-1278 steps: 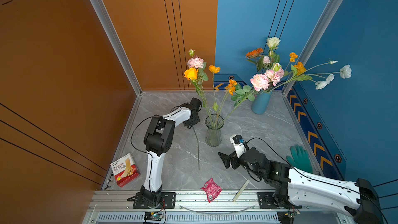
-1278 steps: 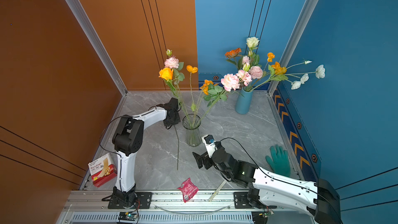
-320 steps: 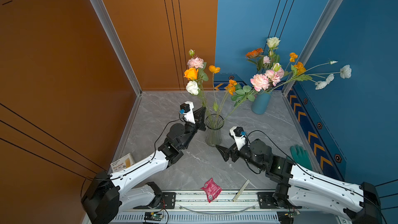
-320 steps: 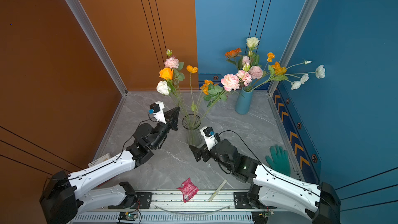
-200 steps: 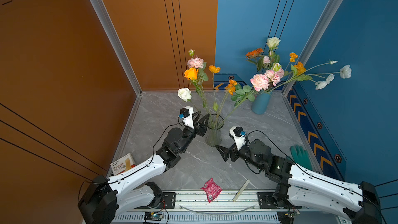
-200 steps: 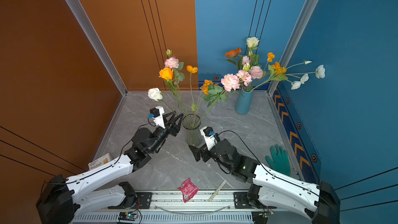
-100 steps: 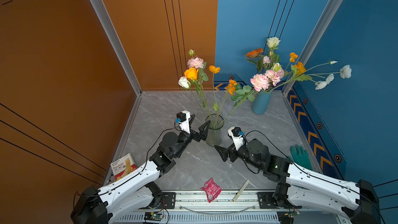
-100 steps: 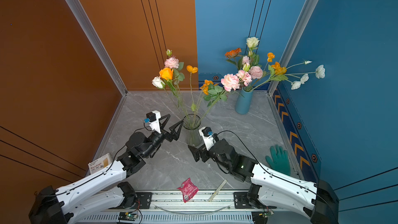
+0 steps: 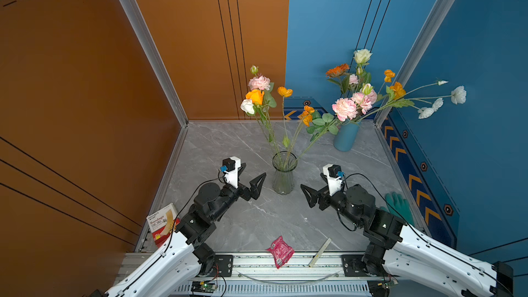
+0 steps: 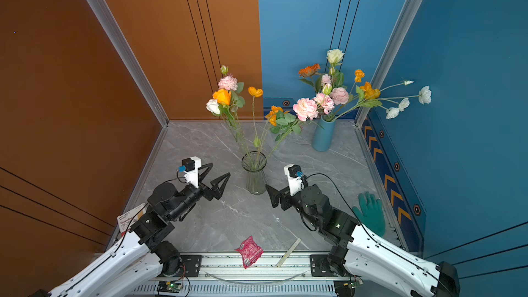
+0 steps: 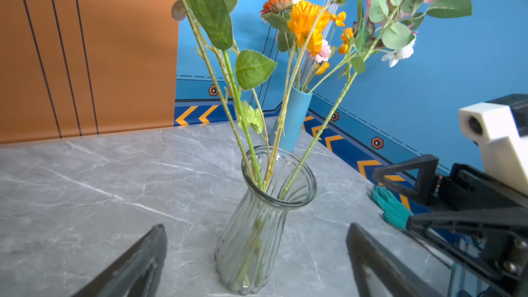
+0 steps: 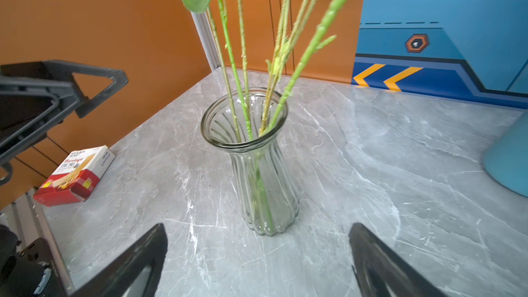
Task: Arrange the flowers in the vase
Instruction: 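Open the left gripper and draw both grippers back from the vase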
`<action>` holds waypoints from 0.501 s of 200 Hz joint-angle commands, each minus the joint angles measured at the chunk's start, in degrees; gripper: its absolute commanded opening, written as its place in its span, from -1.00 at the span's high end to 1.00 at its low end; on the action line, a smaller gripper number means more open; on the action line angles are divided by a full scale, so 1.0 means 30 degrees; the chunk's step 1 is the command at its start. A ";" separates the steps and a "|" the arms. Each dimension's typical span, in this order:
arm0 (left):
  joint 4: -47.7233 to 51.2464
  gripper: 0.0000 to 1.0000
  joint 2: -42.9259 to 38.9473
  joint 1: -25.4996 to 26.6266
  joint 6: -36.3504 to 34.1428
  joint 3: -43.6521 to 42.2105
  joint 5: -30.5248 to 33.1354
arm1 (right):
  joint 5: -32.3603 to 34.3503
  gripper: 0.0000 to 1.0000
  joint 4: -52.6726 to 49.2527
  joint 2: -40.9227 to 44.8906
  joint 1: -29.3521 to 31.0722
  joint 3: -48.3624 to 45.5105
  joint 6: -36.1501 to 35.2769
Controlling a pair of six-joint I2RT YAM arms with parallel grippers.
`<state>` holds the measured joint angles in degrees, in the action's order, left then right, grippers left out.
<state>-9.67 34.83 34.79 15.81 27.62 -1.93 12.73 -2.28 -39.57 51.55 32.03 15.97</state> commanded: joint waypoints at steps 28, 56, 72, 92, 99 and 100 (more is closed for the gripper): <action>0.6625 -0.96 -0.3115 -0.0502 -0.0286 -0.0170 0.6593 | 0.2716 -1.00 -0.5001 0.5265 -0.1882 -0.1377 0.0897; 0.8751 -0.96 -0.1976 -0.1919 0.0540 0.0256 1.0802 | 0.3043 -1.00 -0.7218 0.6642 -0.4585 -0.1425 0.1509; 0.8269 -0.96 -0.0427 -0.3336 0.0744 0.0447 1.0335 | 0.1868 -1.00 -0.7619 0.6012 -0.6421 -0.1113 0.1730; 0.7220 -0.96 0.1602 -0.4943 0.0705 0.0732 0.9772 | -0.0586 -1.00 -0.7592 0.4309 -0.8843 -0.0654 0.1854; 0.7006 -0.96 0.2221 -0.5422 0.0634 0.0783 0.9616 | -0.1323 -1.00 -0.7589 0.3678 -0.9617 -0.0452 0.1856; 0.7005 -0.96 0.2293 -0.5506 0.0626 0.0769 0.9569 | -0.1421 -1.00 -0.7589 0.3571 -0.9842 -0.0423 0.1856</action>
<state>11.81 37.15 22.31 17.02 27.88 24.69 16.16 -21.41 -23.64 28.23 28.67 19.97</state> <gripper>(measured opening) 0.979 0.999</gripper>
